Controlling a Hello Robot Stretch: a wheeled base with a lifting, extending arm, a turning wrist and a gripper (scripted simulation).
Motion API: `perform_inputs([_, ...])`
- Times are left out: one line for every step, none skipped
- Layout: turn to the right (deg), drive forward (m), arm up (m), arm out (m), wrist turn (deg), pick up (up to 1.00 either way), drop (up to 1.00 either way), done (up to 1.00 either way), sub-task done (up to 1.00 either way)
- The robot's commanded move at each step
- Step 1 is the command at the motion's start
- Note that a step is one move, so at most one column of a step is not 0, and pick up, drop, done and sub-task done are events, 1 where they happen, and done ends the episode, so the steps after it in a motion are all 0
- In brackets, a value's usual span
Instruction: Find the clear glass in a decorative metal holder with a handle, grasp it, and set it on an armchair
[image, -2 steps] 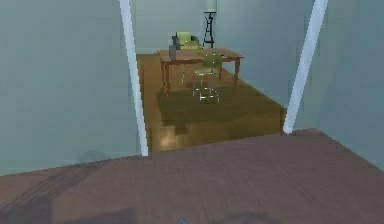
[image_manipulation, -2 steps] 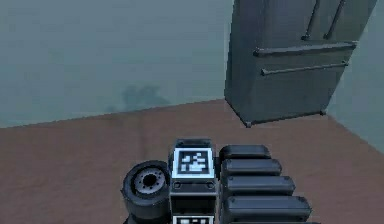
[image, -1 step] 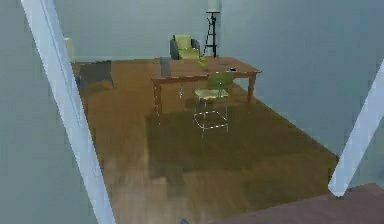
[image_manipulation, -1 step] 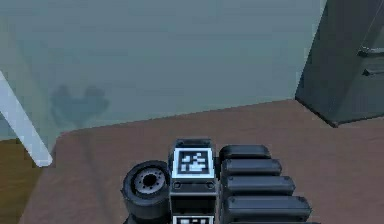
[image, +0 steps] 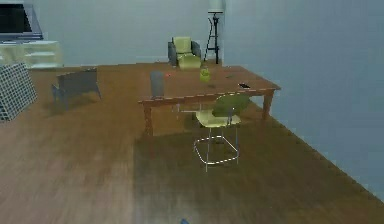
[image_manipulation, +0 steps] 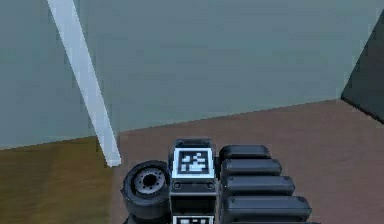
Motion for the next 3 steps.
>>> perform_inputs([0.0, 0.65, 0.00, 0.00, 0.0, 0.00, 0.00, 0.00, 0.00])
perform_inputs([-15.0, 0.00, 0.00, 0.00, 0.0, 0.00, 0.00, 0.00, 0.00])
perform_inputs([0.0, 0.05, 0.00, 0.00, 0.0, 0.00, 0.00, 0.00, 0.00])
